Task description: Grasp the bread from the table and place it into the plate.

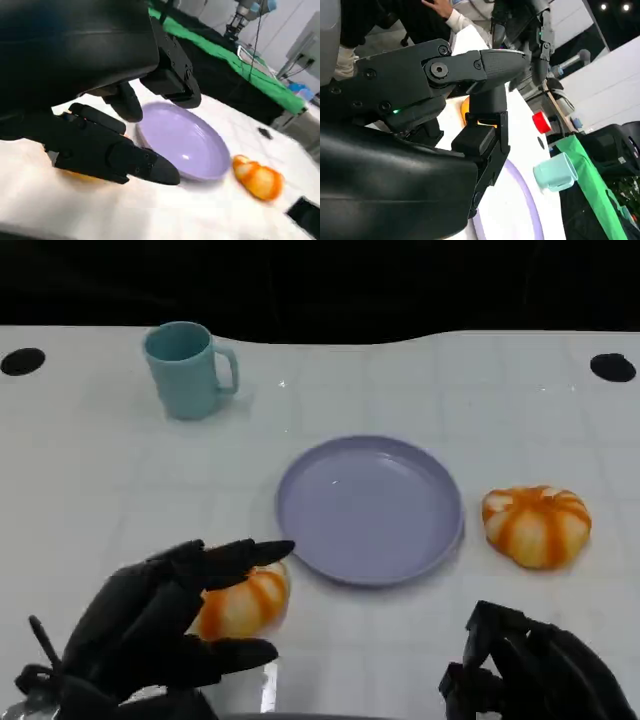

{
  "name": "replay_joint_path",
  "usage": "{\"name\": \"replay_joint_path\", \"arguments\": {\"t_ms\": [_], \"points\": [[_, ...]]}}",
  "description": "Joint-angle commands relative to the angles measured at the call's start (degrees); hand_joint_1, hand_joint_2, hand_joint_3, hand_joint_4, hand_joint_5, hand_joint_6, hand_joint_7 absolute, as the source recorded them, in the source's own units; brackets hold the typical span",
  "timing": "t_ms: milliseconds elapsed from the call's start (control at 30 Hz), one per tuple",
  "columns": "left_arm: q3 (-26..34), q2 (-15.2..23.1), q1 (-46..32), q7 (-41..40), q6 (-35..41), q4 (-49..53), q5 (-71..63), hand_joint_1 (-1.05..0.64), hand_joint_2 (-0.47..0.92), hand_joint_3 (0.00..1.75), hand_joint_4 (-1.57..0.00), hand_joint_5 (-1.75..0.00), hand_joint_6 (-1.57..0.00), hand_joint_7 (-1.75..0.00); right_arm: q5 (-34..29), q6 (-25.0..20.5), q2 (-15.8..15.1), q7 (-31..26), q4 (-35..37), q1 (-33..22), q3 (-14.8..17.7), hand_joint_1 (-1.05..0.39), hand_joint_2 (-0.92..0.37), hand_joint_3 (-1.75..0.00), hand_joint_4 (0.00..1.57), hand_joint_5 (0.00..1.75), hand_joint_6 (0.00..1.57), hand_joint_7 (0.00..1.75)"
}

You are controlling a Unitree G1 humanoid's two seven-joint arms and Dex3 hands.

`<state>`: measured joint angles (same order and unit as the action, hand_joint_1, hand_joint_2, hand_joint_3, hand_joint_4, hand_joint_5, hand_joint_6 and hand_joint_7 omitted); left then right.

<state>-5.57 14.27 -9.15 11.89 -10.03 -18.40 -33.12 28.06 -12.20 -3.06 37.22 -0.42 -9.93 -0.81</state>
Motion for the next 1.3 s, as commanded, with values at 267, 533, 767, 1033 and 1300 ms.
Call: {"name": "replay_joint_path", "arguments": {"t_ms": [267, 533, 767, 1033, 1300], "points": [[-8.3, 0.9, 5.5, 3.5, 15.0, -5.5, -28.2, -0.57, 0.84, 0.00, -0.34, -0.32, -0.31, 0.00, 0.1, -0.3, -0.6, -0.8, -1.4, 0.2, 0.0, -0.72, -0.92, -0.21, 0.88, 1.59, 0.80, 1.33], [-12.9, -0.4, 10.8, 9.4, 21.6, -1.5, -36.1, -0.55, 0.81, 0.00, -0.26, -0.24, -0.24, 0.00, 0.5, -0.6, -0.8, -0.4, -1.6, 0.1, 0.1, -0.72, -0.92, -0.22, 0.87, 1.59, 0.79, 1.34], [-15.0, -0.6, 14.5, 11.6, 24.2, 4.2, -36.4, -0.54, 0.79, 0.00, -0.30, -0.22, -0.25, -0.01, 0.4, -0.6, -0.7, -0.4, -1.6, 0.1, 0.0, -0.72, -0.92, -0.21, 0.88, 1.59, 0.79, 1.34], [-16.3, -0.4, 17.4, 13.9, 26.3, 9.2, -34.9, -0.56, 0.81, 0.01, -0.34, -0.19, -0.25, 0.00, 0.3, -0.4, -0.6, -0.4, -1.6, 0.1, -0.1, -0.72, -0.92, -0.20, 0.89, 1.59, 0.79, 1.35], [-17.7, -0.7, 19.9, 12.5, 28.1, 14.4, -33.7, -0.58, 0.83, 0.01, -0.35, -0.16, -0.27, -0.01, 0.0, 0.1, -0.7, -0.3, -1.4, 0.1, -0.2, -0.73, -0.92, -0.21, 0.89, 1.59, 0.79, 1.35]]}}
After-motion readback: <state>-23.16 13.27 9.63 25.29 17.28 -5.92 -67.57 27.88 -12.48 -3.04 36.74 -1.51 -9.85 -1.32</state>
